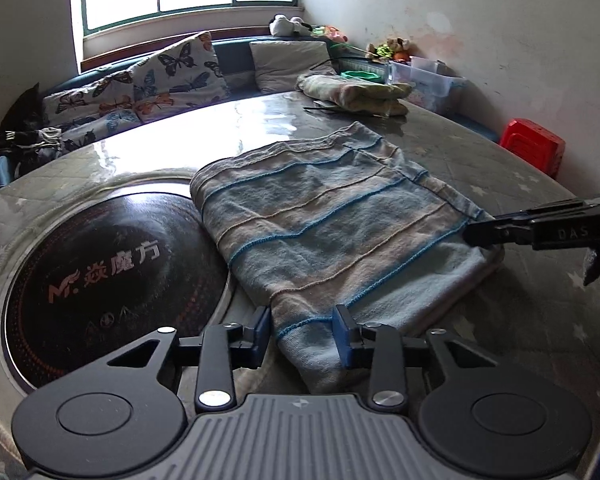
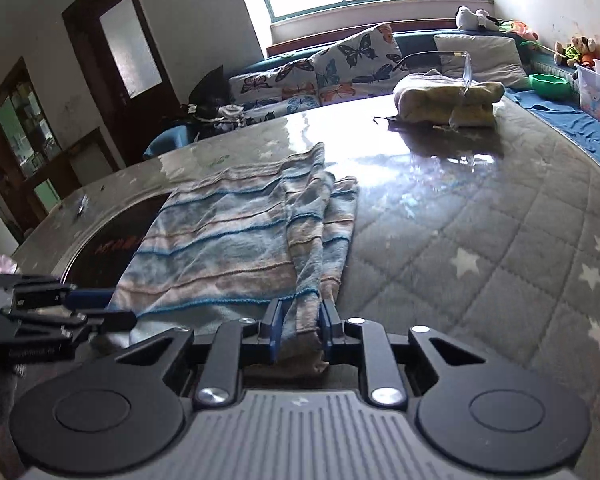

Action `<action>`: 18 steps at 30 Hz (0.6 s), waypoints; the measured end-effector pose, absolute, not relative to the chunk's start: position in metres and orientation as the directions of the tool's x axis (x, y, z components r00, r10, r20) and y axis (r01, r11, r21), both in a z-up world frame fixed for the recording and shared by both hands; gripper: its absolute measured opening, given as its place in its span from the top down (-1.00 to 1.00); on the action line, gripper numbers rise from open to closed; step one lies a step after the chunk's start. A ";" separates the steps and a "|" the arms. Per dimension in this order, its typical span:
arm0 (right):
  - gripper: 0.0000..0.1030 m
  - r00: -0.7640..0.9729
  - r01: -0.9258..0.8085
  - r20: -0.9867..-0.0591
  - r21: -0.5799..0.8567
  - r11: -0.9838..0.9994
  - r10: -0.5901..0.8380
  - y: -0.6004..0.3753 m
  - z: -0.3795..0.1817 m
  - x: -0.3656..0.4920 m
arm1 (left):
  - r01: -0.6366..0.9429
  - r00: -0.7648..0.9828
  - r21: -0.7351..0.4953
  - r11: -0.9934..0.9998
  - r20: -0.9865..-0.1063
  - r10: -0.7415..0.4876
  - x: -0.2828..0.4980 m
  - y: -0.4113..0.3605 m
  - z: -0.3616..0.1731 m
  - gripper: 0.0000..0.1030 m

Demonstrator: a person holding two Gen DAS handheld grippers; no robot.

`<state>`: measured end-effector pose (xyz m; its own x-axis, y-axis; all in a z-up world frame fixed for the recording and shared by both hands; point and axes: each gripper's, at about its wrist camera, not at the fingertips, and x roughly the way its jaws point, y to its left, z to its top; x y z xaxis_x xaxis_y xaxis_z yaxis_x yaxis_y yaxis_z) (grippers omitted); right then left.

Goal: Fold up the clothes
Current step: 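Press the folded towel flat with the right gripper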

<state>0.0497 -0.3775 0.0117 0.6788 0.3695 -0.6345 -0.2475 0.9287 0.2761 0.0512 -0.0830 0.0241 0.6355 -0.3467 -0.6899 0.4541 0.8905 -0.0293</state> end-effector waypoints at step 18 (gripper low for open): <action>0.07 0.687 -0.214 -0.627 0.308 0.927 0.367 -0.383 0.022 0.083 | 0.353 0.629 -0.169 0.920 -0.686 -0.367 0.078 -0.064 0.040 -0.24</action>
